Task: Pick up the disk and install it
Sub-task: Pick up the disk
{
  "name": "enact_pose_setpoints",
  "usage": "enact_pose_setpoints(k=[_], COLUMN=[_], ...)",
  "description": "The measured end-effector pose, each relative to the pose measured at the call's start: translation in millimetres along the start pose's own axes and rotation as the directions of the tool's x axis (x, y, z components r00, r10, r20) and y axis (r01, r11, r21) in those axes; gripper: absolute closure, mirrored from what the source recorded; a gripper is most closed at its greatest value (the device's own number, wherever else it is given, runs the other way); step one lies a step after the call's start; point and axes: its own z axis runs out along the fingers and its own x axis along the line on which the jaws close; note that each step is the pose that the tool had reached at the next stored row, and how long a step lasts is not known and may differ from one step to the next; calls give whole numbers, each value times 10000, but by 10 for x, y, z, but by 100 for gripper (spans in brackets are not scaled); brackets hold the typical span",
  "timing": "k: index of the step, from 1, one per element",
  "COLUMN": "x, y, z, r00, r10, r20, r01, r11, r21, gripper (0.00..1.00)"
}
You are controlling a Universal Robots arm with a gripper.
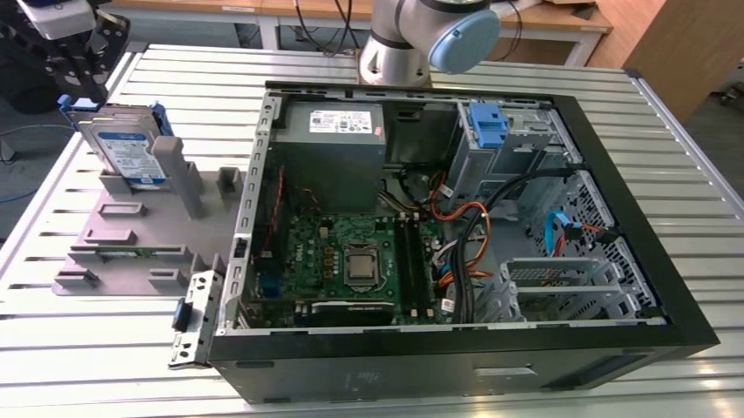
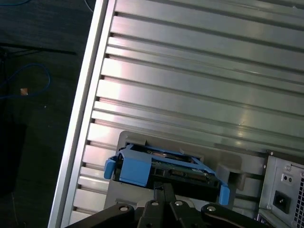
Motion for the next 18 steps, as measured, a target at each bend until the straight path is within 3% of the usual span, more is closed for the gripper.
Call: enact_pose_setpoints(k=[9, 18], x=[0, 0], y=[0, 0], z=[0, 0], r00=[9981, 9981], r10=[-613, -622], r20=[-25, -25], r01=[613, 622], r11=[9981, 9981], r21=[2, 3], gripper=[89, 89])
